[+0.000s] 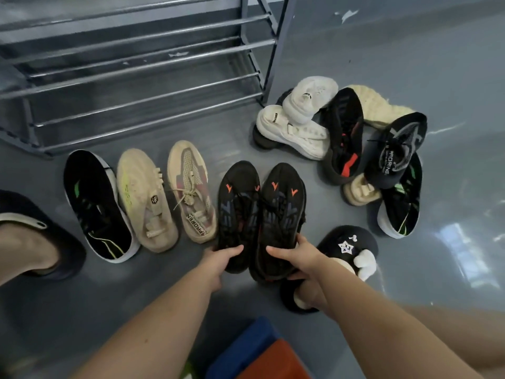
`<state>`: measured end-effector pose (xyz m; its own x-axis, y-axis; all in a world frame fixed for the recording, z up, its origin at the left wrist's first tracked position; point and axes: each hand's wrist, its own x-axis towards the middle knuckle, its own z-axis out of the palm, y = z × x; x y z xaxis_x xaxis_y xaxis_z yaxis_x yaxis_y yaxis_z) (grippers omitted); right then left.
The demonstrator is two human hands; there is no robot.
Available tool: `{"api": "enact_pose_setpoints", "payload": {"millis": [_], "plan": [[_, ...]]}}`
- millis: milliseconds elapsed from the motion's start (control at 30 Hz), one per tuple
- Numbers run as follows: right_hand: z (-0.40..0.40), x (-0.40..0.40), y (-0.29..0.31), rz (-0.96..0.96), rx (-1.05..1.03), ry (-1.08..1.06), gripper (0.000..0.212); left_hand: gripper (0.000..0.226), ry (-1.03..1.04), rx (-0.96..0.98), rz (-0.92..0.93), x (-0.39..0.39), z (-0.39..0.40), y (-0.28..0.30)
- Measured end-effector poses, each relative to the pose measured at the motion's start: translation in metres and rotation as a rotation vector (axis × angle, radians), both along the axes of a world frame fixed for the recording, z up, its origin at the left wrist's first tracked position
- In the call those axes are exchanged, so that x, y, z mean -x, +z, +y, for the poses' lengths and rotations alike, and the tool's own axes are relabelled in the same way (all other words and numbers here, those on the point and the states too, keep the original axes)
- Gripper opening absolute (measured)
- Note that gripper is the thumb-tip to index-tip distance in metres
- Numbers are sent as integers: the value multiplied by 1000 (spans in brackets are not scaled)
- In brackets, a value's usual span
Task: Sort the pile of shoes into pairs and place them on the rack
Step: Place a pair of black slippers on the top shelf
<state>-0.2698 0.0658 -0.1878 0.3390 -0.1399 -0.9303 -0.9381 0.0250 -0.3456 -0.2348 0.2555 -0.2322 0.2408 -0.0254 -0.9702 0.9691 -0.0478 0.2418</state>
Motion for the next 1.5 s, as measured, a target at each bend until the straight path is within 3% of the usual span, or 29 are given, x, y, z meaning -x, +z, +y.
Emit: {"api": "enact_pose_setpoints", "payload": {"millis": [100, 233, 667, 1067, 1500], "plan": [[3, 1, -3, 5, 3, -25, 94, 59, 44, 28, -15, 3, -2, 2], [-1, 3, 2, -22, -16, -77, 91, 45, 75, 69, -55, 8, -9, 9], [-26, -18, 83, -119, -125, -50, 19, 42, 69, 394, -149, -25, -5, 85], [12, -73, 200, -456, -165, -39, 30, 19, 107, 521, -475, -75, 40, 215], [46, -95, 316, -645, -122, 79, 41, 20, 73, 545, -720, -86, 77, 335]]}}
